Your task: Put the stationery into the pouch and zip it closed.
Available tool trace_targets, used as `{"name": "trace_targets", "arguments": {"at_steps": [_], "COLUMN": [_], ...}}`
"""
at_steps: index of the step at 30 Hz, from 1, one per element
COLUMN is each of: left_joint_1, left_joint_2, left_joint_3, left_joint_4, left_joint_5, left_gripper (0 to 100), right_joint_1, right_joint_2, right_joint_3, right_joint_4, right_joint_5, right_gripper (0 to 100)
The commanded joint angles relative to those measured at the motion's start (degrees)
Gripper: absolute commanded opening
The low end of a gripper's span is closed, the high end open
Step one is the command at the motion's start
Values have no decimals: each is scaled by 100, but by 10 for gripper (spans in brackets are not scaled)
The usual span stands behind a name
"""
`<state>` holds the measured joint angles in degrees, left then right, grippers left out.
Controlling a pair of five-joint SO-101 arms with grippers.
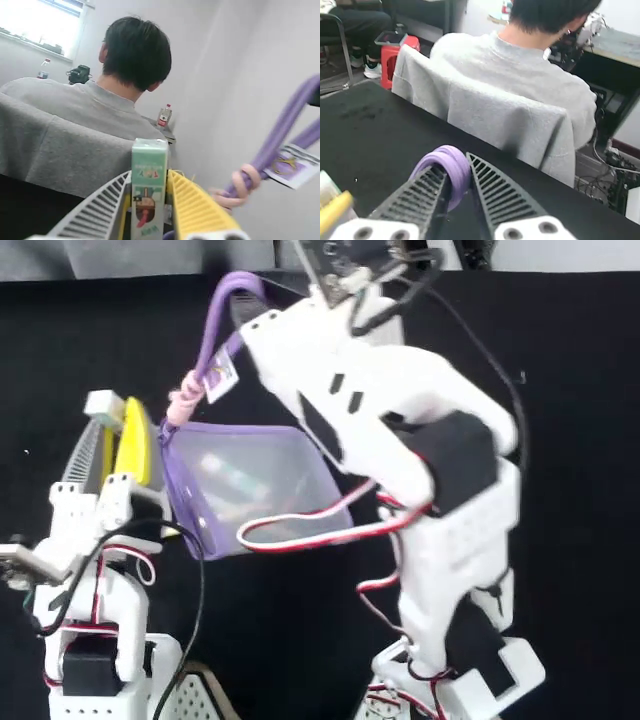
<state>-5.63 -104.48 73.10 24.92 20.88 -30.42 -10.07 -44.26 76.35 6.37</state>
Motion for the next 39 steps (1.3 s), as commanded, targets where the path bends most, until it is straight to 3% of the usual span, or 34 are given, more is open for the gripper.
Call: {"name": "trace_targets", "arguments": {"at_steps": [1,4,9,13,18,29,34,39], "left_joint_1": [-435,-479,-347,277,1349,1490,1095,1446], "left_joint_2": [-18,-18,-18,-18,-18,-9,-9,-9], "left_joint_3": [-110,-207,-690,-971,-796,365,479,752], "left_joint_4": [-88,-62,615,1134,1143,-1073,-1169,-1187], "left_joint_5": [985,1512,1503,1459,615,510,519,519], "left_gripper": [29,29,29,29,29,29,29,29], "right_joint_1": [352,448,466,747,923,932,932,932], "right_joint_2": [-418,-382,-40,207,312,-207,-312,-268], "right_joint_3": [-549,-532,-549,-532,-541,-541,-541,-541], "right_joint_4": [273,255,193,-185,-255,35,62,18], "right_joint_5": [0,0,0,-35,-53,-18,-18,-26], "right_gripper": [11,11,11,11,11,11,11,11]}}
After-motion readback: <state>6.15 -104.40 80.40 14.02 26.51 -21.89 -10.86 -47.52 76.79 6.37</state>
